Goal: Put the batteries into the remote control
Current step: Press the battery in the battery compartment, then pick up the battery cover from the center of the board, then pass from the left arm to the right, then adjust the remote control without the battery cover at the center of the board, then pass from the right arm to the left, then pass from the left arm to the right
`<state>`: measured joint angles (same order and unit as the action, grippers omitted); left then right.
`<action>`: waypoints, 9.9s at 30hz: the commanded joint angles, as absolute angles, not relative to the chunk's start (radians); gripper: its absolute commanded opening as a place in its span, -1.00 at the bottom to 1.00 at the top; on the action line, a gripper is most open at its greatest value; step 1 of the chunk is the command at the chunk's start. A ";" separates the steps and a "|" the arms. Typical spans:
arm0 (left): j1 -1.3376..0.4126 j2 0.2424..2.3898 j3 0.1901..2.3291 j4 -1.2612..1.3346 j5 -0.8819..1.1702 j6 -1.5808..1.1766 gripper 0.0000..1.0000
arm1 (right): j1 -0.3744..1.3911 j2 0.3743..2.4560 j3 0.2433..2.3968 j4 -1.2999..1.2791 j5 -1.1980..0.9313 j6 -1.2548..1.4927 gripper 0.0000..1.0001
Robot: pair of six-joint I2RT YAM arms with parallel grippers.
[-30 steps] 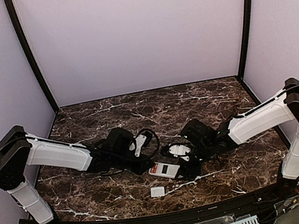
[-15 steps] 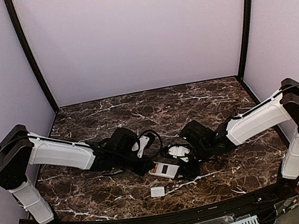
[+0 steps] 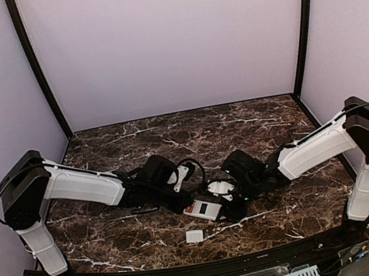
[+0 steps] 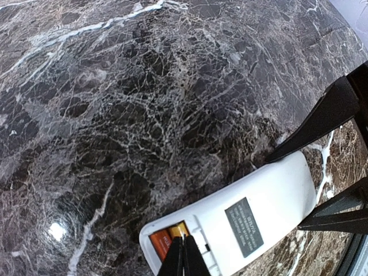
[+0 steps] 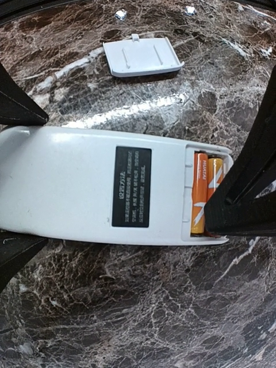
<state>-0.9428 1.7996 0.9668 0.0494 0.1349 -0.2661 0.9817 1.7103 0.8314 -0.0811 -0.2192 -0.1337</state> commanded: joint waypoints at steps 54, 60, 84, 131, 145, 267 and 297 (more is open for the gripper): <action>-1.096 1.473 0.877 -0.293 0.205 0.196 0.42 | 0.976 1.230 0.937 -0.080 -0.064 0.039 0.97; -1.111 1.631 0.971 -0.332 0.190 0.229 -0.17 | 0.977 1.126 0.882 -0.049 -0.094 0.088 0.97; -1.135 1.872 1.105 -0.449 0.149 0.339 -0.92 | 0.963 1.034 0.752 0.003 -0.050 0.156 0.97; -1.084 1.209 0.734 0.382 -0.134 0.024 -0.99 | 1.019 1.392 1.051 0.023 -0.325 0.135 -0.38; -1.085 1.201 0.731 0.359 -0.112 0.049 -0.47 | 1.013 1.402 1.051 0.011 -0.318 0.142 -1.00; -0.987 1.364 0.932 0.160 0.490 0.272 -0.60 | 1.065 1.264 1.008 -0.193 -0.285 -0.151 -1.00; -1.480 1.166 0.573 0.667 -0.603 1.409 -0.99 | 0.795 1.242 0.857 0.173 -0.988 0.546 0.19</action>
